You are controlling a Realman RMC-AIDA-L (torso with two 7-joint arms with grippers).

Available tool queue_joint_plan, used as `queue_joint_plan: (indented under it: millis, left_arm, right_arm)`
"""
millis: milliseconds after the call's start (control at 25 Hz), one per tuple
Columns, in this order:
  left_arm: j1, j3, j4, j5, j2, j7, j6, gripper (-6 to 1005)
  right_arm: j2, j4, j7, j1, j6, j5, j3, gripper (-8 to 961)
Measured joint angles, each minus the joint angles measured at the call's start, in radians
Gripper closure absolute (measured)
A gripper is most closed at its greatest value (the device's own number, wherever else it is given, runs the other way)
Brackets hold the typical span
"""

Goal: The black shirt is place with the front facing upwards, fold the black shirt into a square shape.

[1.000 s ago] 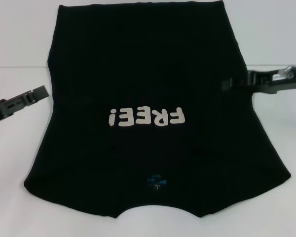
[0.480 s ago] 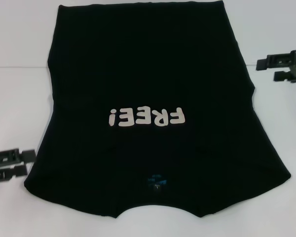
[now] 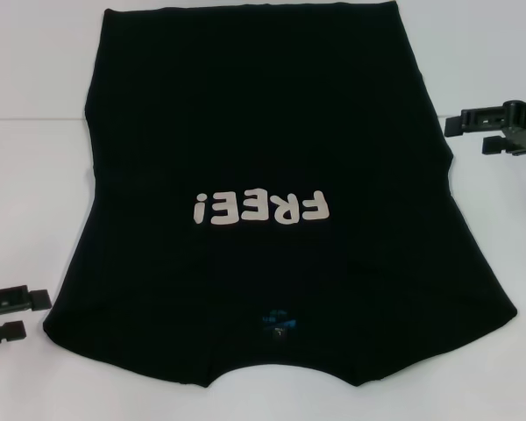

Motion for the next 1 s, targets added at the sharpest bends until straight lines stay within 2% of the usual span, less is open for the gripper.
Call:
queue_joint_plan:
  millis: [200, 440, 600, 1000]
  left_arm:
    - [-0.012, 0.004, -0.019, 0.017, -0.018, -0.012, -0.072, 190]
    - [-0.021, 0.009, -0.038, 0.018, -0.022, -0.009, -0.131, 192]
    - [-0.024, 0.045, -0.039, 0.019, -0.023, -0.006, -0.149, 205]
    - [-0.034, 0.058, -0.039, 0.023, -0.028, -0.008, -0.158, 238]
  right_arm:
    - [0.004, -0.002, -0.001, 0.000, 0.000, -0.002, -0.001, 14]
    - [0.007, -0.003, -0.002, 0.001, 0.001, -0.002, -0.001, 17]
    - [0.008, -0.003, -0.004, -0.001, 0.001, -0.001, -0.001, 19]
    - [0.008, -0.003, -0.005, -0.010, -0.004, 0.003, 0.006, 24]
